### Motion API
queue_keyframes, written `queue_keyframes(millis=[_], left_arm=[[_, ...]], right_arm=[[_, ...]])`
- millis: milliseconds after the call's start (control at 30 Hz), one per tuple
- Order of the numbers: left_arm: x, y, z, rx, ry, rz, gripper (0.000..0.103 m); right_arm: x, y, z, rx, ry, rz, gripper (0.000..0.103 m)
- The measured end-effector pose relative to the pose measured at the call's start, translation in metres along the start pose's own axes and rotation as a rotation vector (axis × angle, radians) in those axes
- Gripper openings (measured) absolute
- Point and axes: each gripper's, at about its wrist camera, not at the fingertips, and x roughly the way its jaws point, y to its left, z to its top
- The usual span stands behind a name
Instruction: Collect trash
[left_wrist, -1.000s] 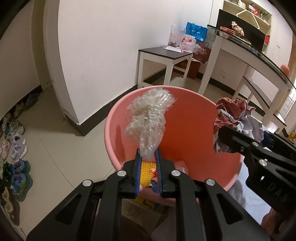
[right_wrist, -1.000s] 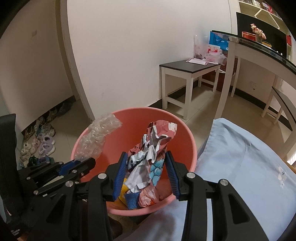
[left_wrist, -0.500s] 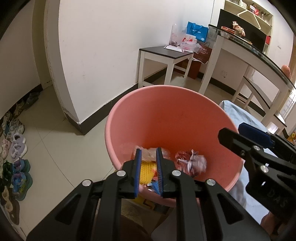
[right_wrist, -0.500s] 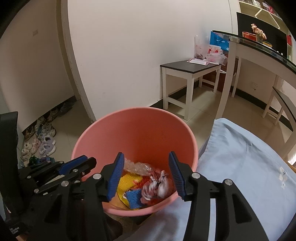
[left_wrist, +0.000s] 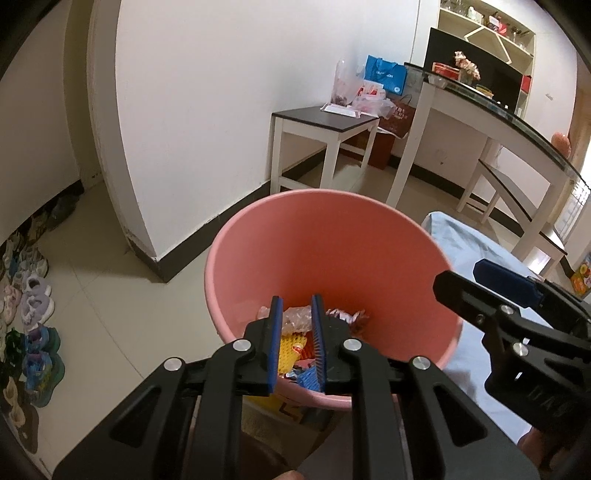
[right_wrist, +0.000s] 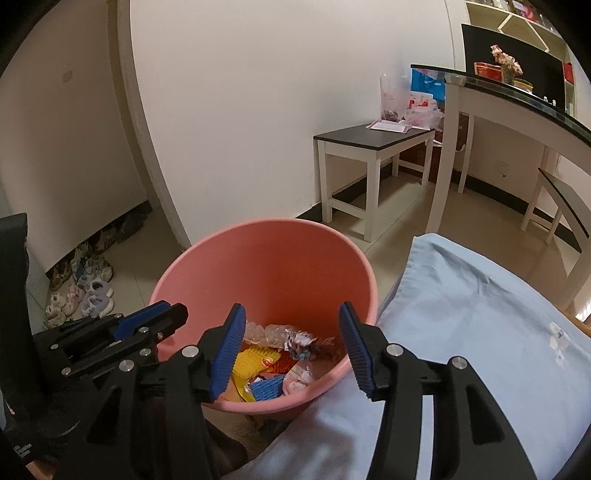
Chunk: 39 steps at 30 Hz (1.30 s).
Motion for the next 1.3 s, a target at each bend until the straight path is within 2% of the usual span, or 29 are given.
queue_keyframes(millis=[1133, 1300], left_arm=[[-0.070, -0.040, -0.011, 0.068, -0.084, 0.004, 0.016], [-0.079, -0.048, -0.015, 0.100, -0.111, 0.033, 0.016]], right_arm=[[-0.102, -0.018, -0.025, 0.032, -0.145, -0.029, 0.059], [-0.111, -0.018, -0.030, 0.037, -0.159, -0.032, 0.059]])
